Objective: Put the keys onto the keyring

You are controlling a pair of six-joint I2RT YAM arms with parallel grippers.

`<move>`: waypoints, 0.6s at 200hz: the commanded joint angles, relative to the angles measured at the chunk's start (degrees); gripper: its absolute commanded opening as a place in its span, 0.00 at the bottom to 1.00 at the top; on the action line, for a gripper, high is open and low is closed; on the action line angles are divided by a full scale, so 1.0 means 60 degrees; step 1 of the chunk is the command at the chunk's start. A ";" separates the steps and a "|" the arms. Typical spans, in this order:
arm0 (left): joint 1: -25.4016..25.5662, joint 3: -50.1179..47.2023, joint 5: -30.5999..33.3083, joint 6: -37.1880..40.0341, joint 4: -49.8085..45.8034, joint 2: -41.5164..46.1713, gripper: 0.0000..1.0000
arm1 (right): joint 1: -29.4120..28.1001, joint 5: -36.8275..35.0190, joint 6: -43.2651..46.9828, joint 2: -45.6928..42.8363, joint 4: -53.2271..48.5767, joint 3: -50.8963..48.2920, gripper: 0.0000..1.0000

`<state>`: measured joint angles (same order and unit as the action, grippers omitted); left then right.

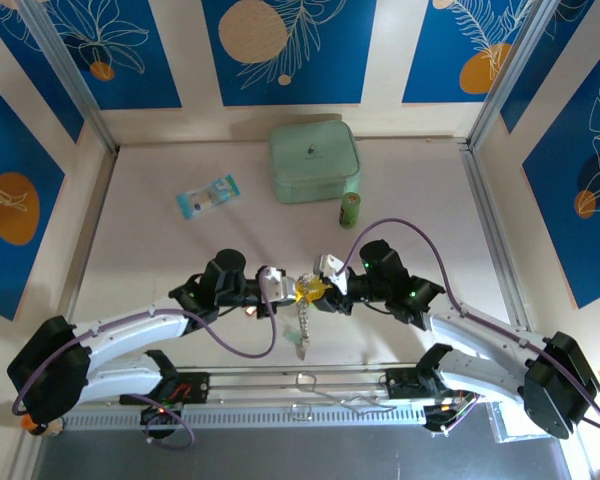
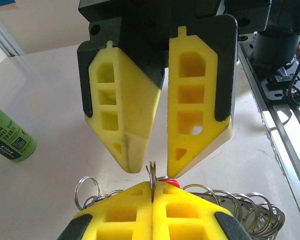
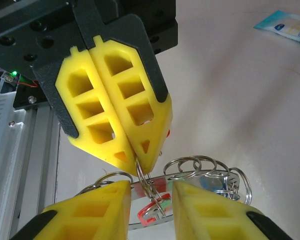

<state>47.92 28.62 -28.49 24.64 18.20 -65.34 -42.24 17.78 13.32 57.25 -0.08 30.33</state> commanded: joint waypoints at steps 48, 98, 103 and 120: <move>-0.0017 -0.0083 -0.0291 -0.0224 0.0637 0.0006 0.00 | 0.0052 0.0588 -0.0030 0.0312 0.0307 0.0255 0.18; -0.0017 -0.0047 -0.0216 -0.0155 0.0498 0.0028 0.00 | 0.0069 0.0707 0.0111 0.0361 0.0081 0.0411 0.00; -0.0014 -0.0014 -0.0158 -0.0113 0.0408 0.0042 0.00 | 0.0067 0.0701 0.0172 0.0359 -0.0005 0.0462 0.00; -0.0018 0.0138 0.0071 0.0117 -0.0073 0.0050 0.19 | 0.0054 0.0628 0.0498 0.0374 -0.0624 0.0734 0.00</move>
<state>47.81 28.16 -28.40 24.18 18.70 -65.39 -41.93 19.97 14.26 59.18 -0.30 30.96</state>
